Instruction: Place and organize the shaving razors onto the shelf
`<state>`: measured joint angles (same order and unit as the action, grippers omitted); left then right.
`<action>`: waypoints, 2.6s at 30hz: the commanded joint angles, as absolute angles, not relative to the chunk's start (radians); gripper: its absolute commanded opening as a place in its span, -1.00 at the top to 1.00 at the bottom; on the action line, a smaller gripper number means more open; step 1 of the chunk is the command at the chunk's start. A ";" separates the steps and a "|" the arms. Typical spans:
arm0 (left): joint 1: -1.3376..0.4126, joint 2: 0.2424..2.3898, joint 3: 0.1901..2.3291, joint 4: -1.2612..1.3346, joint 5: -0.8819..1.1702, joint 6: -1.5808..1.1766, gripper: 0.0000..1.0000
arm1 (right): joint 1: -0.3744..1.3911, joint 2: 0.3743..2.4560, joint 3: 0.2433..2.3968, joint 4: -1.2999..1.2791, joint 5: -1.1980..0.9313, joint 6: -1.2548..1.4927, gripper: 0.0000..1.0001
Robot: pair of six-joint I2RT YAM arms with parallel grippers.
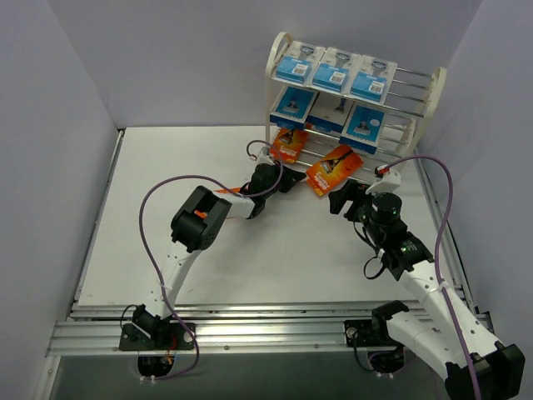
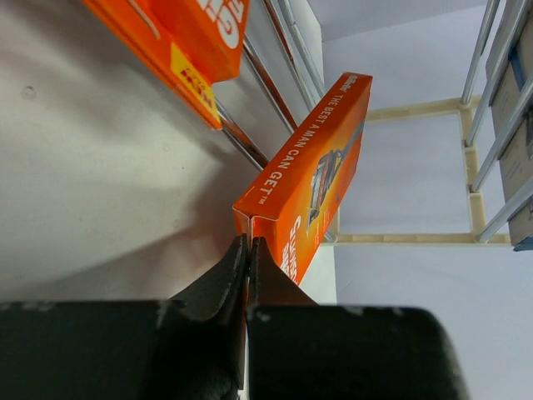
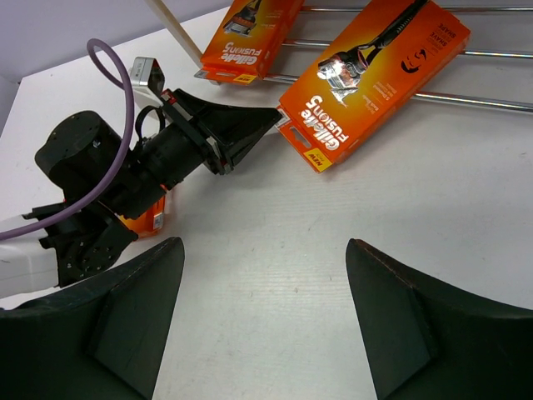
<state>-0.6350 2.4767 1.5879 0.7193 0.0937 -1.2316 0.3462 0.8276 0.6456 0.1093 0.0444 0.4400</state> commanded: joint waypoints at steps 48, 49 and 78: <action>-0.681 2.487 1.614 0.914 -0.330 -1.416 0.95 | 0.373 0.827 0.643 0.146 0.058 0.430 -0.49; -0.684 2.491 1.617 0.916 -0.334 -1.416 0.95 | 0.371 0.827 0.643 0.147 0.057 0.430 -0.49; -0.710 2.533 1.620 0.957 -0.437 -1.451 0.95 | 0.391 0.827 0.640 0.144 0.069 0.431 -0.50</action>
<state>-0.7090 2.5233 1.5818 0.8806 -0.4015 -1.4372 0.3813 0.8276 0.6449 0.1093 0.0456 0.4400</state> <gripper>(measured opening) 0.042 0.749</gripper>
